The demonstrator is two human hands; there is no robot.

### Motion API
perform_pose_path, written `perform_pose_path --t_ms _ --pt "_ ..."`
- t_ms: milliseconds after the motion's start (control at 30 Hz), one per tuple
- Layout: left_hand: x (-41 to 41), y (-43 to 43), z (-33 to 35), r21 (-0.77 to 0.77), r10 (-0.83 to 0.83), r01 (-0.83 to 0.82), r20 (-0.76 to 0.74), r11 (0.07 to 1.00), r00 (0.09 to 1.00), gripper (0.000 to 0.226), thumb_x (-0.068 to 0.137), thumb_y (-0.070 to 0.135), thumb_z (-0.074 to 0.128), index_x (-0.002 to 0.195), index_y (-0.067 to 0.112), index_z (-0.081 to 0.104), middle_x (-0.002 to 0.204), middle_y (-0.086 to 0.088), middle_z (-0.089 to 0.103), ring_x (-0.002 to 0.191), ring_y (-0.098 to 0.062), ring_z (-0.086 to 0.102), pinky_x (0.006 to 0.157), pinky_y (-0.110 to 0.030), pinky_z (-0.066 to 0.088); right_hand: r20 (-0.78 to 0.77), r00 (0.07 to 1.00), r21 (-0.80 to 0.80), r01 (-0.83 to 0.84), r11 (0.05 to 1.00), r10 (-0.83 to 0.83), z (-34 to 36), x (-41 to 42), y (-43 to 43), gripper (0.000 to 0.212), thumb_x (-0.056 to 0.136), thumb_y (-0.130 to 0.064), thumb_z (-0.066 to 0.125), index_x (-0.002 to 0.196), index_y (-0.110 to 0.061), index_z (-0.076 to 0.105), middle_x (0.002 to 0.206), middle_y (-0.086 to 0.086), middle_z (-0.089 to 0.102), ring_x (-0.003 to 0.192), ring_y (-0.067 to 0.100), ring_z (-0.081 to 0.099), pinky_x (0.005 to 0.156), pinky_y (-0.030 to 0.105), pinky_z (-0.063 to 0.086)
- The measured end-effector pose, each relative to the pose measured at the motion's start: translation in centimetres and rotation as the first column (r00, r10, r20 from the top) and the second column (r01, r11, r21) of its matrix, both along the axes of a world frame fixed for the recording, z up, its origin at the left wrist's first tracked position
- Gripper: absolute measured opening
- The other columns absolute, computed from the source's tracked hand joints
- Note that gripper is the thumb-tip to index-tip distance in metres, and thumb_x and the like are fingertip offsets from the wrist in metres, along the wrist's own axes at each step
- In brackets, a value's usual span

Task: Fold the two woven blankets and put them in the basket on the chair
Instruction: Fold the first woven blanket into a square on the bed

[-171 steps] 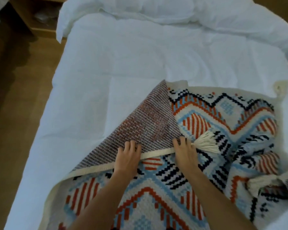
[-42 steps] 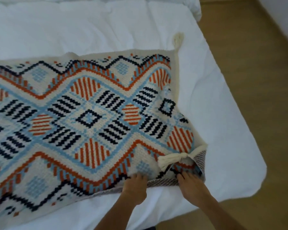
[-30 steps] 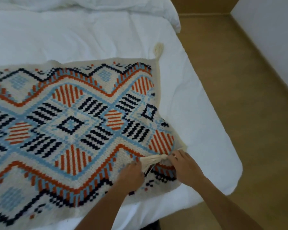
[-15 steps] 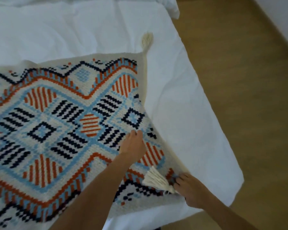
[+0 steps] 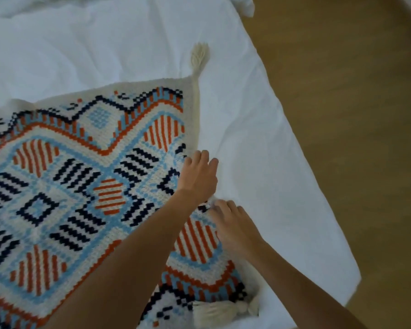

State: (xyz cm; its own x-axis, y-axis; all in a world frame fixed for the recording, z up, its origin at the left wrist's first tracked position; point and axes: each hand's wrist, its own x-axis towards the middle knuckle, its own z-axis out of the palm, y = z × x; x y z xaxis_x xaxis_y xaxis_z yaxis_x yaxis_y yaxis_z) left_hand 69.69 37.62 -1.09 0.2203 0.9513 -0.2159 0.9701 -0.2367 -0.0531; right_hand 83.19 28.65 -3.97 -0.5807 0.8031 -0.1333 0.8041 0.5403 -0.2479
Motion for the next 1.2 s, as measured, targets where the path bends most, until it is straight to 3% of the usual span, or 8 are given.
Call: perform_pose_path --t_ms 300,433,567,633,733,867,1000,1200 --pt "-2.1 1.6 -3.5 -0.212 0.517 -0.557 -0.216 0.803 0.828 0.056 0.089 0.033 0.052 0.132 0.006 0.028 0.129 -0.022 0.037 0.111 -0.034 0.044 0.068 -0.037 0.039 0.057 0.99 -0.086 0.132 0.988 -0.127 -2.5 -3.6 0.2 0.06 0.051 -0.024 0.084 0.106 -0.018 0.059 0.096 0.009 0.058 0.076 0.025 0.056 0.058 0.037 0.049" --pt "-3.0 2.0 -3.7 -0.247 0.548 -0.602 -0.254 0.76 0.797 0.061 0.09 0.025 0.054 0.138 -0.002 0.028 0.128 -0.024 0.047 0.107 -0.033 0.056 0.074 -0.036 0.049 0.021 0.997 -0.052 0.078 0.996 -0.078 -2.6 -3.6 0.0 0.048 0.052 -0.028 0.086 0.093 -0.019 0.062 0.086 0.005 0.057 0.074 0.022 0.056 0.057 0.035 0.049" --pt "0.0 4.5 -2.6 -0.273 0.636 -0.589 0.137 0.761 0.759 0.043 0.093 0.02 0.044 0.131 0.0 0.041 0.128 -0.019 0.051 0.108 -0.031 0.055 0.085 -0.037 0.049 0.014 0.989 0.01 0.15 0.989 -0.15 -1.7 -1.4 1.2 0.034 0.058 -0.014 0.082 0.086 -0.015 0.063 0.082 0.007 0.056 0.071 0.024 0.055 0.057 0.034 0.048" --pt "2.9 5.7 -1.5 -0.436 0.681 -0.524 0.458 0.732 0.571 0.022 0.092 0.006 0.041 0.113 0.001 0.044 0.123 -0.019 0.05 0.096 -0.028 0.052 0.076 -0.033 0.041 0.021 0.979 0.022 0.202 0.979 -0.203 -1.4 0.1 1.4 0.037 0.054 -0.008 0.083 0.085 -0.013 0.065 0.084 0.009 0.058 0.071 0.026 0.056 0.056 0.035 0.049" --pt "4.0 6.3 -1.4 -0.535 0.709 -0.467 0.55 0.705 0.441 0.014 0.089 -0.002 0.039 0.1 0.008 0.041 0.115 -0.016 0.051 0.088 -0.022 0.045 0.07 -0.028 0.037 0.068 0.968 -0.052 0.244 0.968 -0.241 -1.1 1.1 0.9 0.05 0.043 -0.016 0.086 0.09 -0.014 0.067 0.094 0.011 0.062 0.076 0.028 0.059 0.056 0.037 0.051" --pt "2.1 5.5 -1.9 -0.588 0.683 -0.363 0.529 0.723 0.503 0.021 0.094 0.007 0.04 0.109 0.007 0.055 0.105 -0.007 0.058 0.096 -0.022 0.056 0.082 -0.032 0.05 0.081 0.966 -0.086 0.25 0.964 -0.244 -1.1 0.8 2.3 0.049 0.042 -0.013 0.082 0.089 -0.012 0.066 0.094 0.009 0.06 0.073 0.025 0.058 0.053 0.034 0.05" --pt "-0.9 5.0 -1.4 -0.482 0.589 -0.358 0.517 0.8 0.621 0.012 0.095 0.009 0.042 0.094 0.007 0.053 0.093 -0.005 0.054 0.085 -0.02 0.051 0.073 -0.027 0.044 0.014 0.964 -0.018 0.267 0.963 -0.267 0.4 -0.3 7.5 0.033 0.053 -0.004 0.072 0.085 -0.005 0.063 0.087 0.012 0.059 0.07 0.029 0.057 0.053 0.035 0.048" --pt "-8.1 5.4 -0.4 -0.474 0.535 -0.369 0.284 0.8 0.795 0.02 0.097 0.016 0.039 0.115 0.01 0.046 0.124 -0.011 0.043 0.107 -0.025 0.043 0.09 -0.034 0.041 -0.06 0.961 -0.001 0.27 0.963 -0.27 2.4 -4.5 17.9 0.029 0.085 -0.002 0.051 0.113 -0.004 0.057 0.11 0.014 0.055 0.098 0.033 0.052 0.075 0.039 0.045"
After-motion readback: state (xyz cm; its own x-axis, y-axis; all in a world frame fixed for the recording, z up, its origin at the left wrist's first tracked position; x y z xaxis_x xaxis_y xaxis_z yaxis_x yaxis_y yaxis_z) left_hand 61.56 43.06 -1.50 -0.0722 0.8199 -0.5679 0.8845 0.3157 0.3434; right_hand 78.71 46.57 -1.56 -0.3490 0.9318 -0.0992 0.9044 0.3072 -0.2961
